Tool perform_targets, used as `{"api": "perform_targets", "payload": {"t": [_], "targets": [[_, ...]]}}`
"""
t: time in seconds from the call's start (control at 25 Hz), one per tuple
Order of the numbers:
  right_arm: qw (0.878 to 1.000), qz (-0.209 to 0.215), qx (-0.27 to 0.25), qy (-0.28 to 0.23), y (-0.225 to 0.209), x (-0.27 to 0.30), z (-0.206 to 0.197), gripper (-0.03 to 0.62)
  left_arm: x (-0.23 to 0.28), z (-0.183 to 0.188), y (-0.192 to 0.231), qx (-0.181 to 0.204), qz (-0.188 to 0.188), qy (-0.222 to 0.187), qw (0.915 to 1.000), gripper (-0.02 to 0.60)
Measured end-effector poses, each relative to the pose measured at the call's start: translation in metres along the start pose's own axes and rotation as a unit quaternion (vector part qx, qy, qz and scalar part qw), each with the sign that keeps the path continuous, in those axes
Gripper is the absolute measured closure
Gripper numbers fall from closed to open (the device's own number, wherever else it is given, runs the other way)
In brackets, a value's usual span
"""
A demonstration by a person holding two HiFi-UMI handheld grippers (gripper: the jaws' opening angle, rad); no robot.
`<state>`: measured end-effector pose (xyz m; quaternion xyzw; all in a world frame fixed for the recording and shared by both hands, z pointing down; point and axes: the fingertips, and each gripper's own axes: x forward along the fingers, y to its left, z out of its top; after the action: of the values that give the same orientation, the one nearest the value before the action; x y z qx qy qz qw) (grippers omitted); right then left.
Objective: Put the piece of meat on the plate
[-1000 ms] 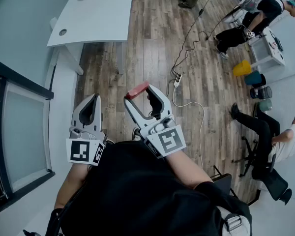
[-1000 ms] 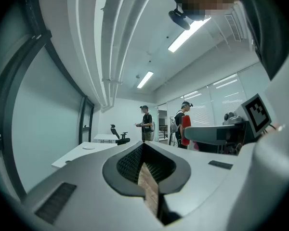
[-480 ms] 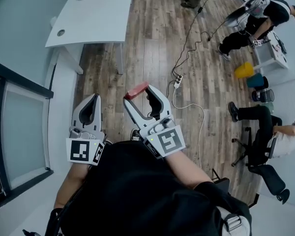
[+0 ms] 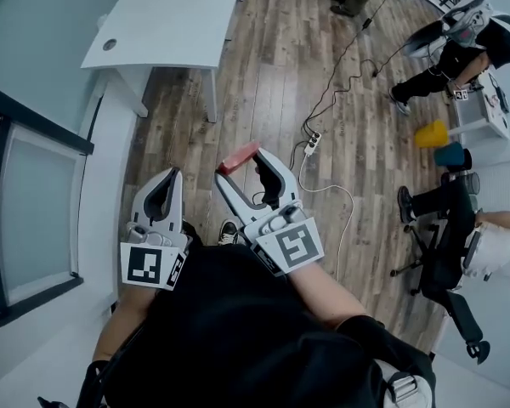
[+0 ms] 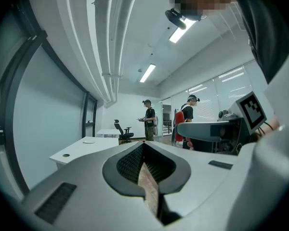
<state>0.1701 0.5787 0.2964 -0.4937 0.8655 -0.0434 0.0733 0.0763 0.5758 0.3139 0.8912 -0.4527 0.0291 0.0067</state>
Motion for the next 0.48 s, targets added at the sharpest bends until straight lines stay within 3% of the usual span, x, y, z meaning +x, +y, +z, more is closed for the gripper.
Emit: {"api": "perform_targets", "payload": {"t": [0.48], "targets": [[1.000, -0.006, 0.012, 0.021, -0.019, 0.036, -0.014, 0.312, 0.038, -0.012, 0.023, -0.016, -0.009, 0.008, 0.9998, 0.589]]}}
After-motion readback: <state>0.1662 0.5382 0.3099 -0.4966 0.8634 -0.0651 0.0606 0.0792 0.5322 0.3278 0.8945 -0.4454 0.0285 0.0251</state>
